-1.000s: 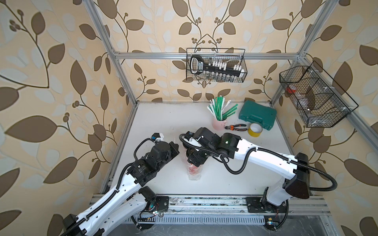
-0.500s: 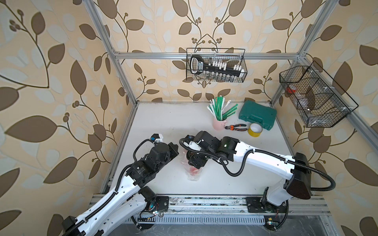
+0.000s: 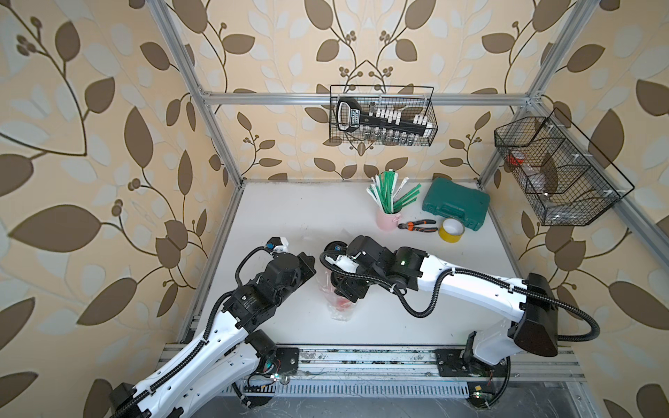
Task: Pack milk tea into plastic carrier bags
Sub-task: Place the milk tea cup in the plastic carrier bag.
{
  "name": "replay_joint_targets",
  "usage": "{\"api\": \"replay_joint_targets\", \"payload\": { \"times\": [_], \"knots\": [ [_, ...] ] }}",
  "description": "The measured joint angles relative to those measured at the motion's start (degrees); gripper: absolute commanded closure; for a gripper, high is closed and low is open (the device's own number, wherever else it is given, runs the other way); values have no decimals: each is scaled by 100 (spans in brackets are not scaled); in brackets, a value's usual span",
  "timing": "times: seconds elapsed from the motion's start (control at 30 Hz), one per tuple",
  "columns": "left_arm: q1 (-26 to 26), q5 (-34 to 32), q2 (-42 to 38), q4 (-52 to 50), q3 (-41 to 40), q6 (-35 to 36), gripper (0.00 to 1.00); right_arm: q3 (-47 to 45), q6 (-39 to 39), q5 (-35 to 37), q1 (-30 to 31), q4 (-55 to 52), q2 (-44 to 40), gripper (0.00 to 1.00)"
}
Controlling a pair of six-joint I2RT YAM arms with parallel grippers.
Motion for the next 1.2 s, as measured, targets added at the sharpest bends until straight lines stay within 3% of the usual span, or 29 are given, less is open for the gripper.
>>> {"api": "replay_joint_targets", "payload": {
  "times": [0.37,1.2],
  "knots": [
    [0,-55,-7,-87,0,-7,100,-260,-179,-140,4,225,9,6],
    [0,-107,11,-173,-9,-4,100,490,103,-101,4,-149,-197,3]
  ]
}}
